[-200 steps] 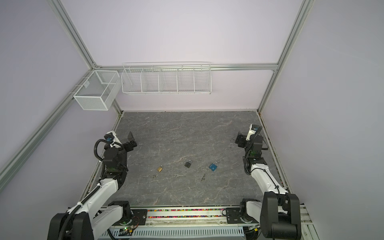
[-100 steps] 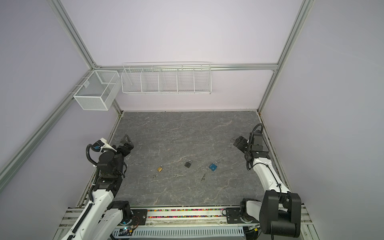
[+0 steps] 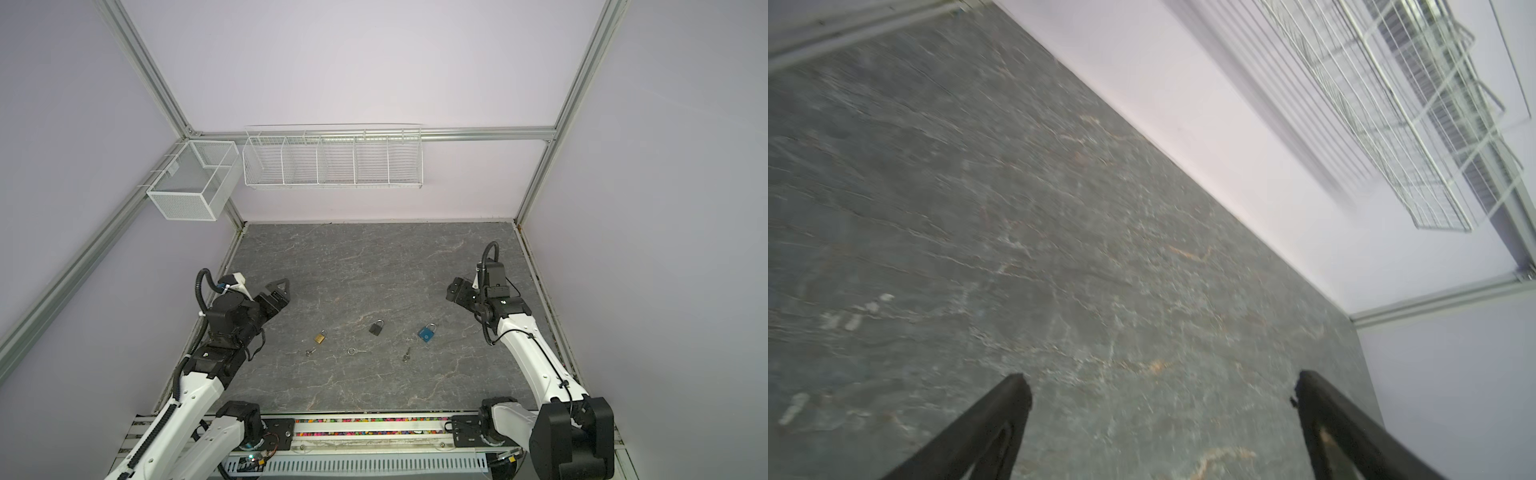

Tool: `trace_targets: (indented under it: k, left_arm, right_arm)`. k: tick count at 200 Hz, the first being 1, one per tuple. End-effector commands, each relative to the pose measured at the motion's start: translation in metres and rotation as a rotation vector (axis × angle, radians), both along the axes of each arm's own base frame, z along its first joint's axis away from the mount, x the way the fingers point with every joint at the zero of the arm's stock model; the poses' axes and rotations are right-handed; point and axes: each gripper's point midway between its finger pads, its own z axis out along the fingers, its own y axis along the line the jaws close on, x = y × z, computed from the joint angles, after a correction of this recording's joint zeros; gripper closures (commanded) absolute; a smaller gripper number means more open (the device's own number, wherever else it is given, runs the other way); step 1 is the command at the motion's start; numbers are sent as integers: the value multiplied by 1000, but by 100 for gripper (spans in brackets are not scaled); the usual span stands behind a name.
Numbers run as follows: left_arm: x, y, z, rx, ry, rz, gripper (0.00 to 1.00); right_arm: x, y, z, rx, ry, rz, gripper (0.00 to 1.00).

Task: Unlock with the key
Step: 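Move the right gripper toward the silver key while the left gripper advances toward the padlocks, then close the right gripper on the silver key's ring end and lift it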

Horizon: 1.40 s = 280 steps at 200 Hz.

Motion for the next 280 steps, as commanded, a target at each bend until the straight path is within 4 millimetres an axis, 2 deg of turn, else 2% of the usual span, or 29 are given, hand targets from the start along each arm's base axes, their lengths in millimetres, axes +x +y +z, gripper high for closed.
trace_targets:
  k: [1, 30, 74, 106, 118, 136, 151, 190, 222, 245, 280]
  left_arm:
    - [-11, -20, -12, 1, 92, -59, 1]
    - [-24, -57, -14, 4, 122, -176, 1]
    - [-47, -117, -12, -16, 109, -339, 1]
    - [-61, -149, -19, -10, 120, -405, 1]
    - [-65, -157, -21, -16, 131, -426, 1]
    - [-70, -166, -26, -17, 141, -440, 1]
    - [-73, -171, -27, -15, 137, -446, 1]
    - [-74, -177, -35, -23, 151, -439, 1]
    - [-72, -181, -38, -29, 144, -438, 1]
    - [-69, -182, -40, -27, 143, -429, 1]
    - [-68, -187, -42, -35, 146, -434, 1]
  right_arm:
    - [-28, 31, 0, -9, 61, 137, 12]
    - [-55, 54, -6, -51, 127, 215, 12]
    - [-102, 83, -30, -105, 245, 282, 11]
    - [-131, 99, -51, -96, 338, 245, 0]
    - [-138, 105, -57, -84, 348, 229, 2]
    - [-146, 109, -65, -73, 371, 179, 8]
    - [-150, 116, -70, -45, 376, 151, 18]
    - [-157, 124, -86, 1, 405, 63, 33]
    - [-159, 132, -104, 37, 449, 23, 39]
    - [-156, 148, -111, 70, 475, 48, 46]
    - [-155, 154, -120, 69, 506, 39, 54]
